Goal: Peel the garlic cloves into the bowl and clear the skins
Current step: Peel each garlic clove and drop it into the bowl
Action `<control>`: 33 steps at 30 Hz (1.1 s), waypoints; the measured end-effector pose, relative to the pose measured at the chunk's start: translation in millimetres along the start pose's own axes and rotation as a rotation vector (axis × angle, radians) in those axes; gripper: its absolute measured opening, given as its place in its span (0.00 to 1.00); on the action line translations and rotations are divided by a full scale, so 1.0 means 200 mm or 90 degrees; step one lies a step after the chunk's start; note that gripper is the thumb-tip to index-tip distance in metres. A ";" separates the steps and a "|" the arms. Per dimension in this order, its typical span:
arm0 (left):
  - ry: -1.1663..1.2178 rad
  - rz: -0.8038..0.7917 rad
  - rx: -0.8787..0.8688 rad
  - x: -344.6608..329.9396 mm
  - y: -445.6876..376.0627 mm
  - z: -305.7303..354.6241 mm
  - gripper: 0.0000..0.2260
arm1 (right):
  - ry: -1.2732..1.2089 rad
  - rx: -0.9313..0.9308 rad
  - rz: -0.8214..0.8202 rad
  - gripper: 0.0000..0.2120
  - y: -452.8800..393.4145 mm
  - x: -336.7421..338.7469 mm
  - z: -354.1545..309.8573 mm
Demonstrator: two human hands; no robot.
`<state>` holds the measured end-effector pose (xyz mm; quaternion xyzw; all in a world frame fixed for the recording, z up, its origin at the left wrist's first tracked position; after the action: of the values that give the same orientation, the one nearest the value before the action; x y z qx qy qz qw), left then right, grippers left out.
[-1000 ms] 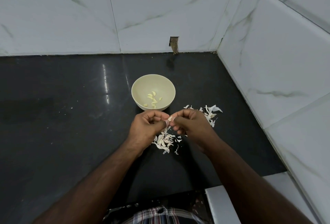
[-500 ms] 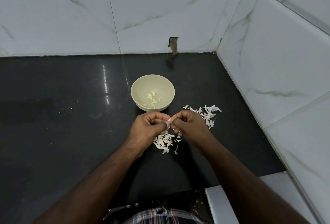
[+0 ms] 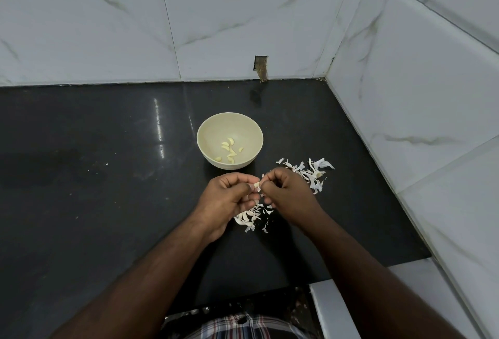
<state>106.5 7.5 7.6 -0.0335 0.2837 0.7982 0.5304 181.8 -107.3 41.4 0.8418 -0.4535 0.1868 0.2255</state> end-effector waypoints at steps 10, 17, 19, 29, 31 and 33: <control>-0.061 -0.031 -0.040 -0.01 0.01 0.05 0.07 | 0.066 0.001 0.009 0.06 -0.01 0.01 0.00; -0.021 -0.032 -0.012 0.00 -0.01 0.02 0.07 | 0.079 0.000 0.015 0.04 -0.01 0.04 0.01; -0.012 -0.031 -0.003 0.01 -0.01 0.01 0.07 | 0.089 0.002 0.027 0.04 0.00 0.07 0.01; -0.041 -0.016 -0.027 0.01 -0.01 0.02 0.06 | 0.060 0.076 0.028 0.13 0.01 0.14 -0.06; -0.048 -0.018 -0.030 0.00 -0.01 0.03 0.08 | 0.061 0.108 0.001 0.12 0.02 0.10 -0.10; -0.046 -0.015 -0.035 0.00 -0.01 0.04 0.09 | 0.086 0.115 -0.008 0.10 0.02 0.07 -0.11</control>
<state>110.1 11.7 12.9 -0.0221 0.2419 0.8001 0.5485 184.2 -106.9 67.7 0.8471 -0.4130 0.2819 0.1799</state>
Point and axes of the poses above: each hand's wrist, its own y-axis away from the middle knuckle, its own x-axis out of the back of the hand, z = x × y, the point moved 10 cm from there along -y, towards the middle knuckle, and after that the axes turned 5 degrees about y, right-handed, at the moved point
